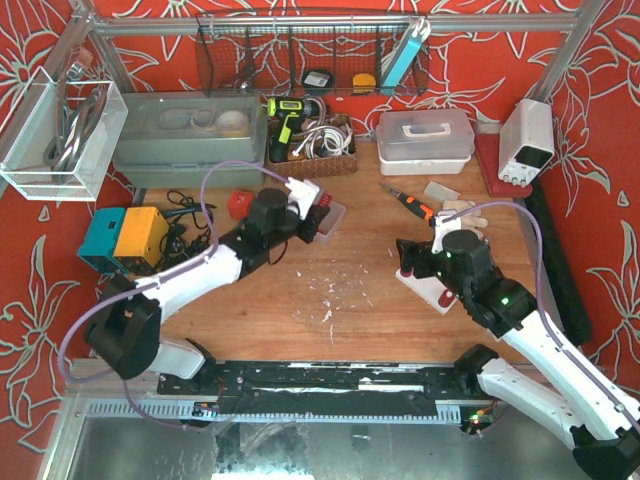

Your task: Install the large spring

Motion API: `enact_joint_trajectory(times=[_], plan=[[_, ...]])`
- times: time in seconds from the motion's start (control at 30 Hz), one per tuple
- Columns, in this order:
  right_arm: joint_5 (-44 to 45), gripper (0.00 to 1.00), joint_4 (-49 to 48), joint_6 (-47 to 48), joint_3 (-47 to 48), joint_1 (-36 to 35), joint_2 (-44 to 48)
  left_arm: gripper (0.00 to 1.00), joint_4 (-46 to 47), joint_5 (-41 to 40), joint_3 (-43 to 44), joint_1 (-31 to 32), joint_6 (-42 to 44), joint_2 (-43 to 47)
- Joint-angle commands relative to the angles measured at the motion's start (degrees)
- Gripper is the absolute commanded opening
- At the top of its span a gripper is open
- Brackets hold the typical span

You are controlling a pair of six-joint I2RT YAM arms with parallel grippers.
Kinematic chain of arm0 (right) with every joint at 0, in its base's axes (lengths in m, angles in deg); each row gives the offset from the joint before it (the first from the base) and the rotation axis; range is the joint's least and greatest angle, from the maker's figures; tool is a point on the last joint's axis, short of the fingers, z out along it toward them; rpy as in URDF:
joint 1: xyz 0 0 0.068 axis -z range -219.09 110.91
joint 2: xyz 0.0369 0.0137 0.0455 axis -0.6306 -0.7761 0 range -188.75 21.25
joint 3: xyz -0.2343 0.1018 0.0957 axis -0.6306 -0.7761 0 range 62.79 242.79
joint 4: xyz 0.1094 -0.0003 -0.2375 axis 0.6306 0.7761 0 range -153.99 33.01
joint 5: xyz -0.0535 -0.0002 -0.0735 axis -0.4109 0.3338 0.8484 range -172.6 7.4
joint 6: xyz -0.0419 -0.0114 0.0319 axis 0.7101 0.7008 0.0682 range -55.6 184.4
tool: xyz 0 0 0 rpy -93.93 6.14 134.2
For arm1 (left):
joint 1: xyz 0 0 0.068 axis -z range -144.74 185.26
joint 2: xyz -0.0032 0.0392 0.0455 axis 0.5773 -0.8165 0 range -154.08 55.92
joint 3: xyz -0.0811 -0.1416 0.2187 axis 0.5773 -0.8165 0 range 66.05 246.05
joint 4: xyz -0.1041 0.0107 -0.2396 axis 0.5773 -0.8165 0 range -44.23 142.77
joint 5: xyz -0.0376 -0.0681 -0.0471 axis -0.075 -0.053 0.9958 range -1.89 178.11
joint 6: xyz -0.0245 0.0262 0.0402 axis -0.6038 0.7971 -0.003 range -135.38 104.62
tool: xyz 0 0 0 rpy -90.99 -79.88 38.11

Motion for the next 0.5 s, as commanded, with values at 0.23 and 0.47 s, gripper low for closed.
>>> enact_joint_trajectory(times=[0.23, 0.47], plan=[[-20.9, 0.61, 3.3, -2.5, 8.3, 0.3, -5.3, 0.02, 30.7, 5.8, -18.9, 13.6, 6.3, 9.1], [-35.8, 0.55, -2.0, -5.3, 9.6, 0.2, -12.2, 0.02, 34.6, 7.2, -21.5, 17.1, 11.1, 8.9]])
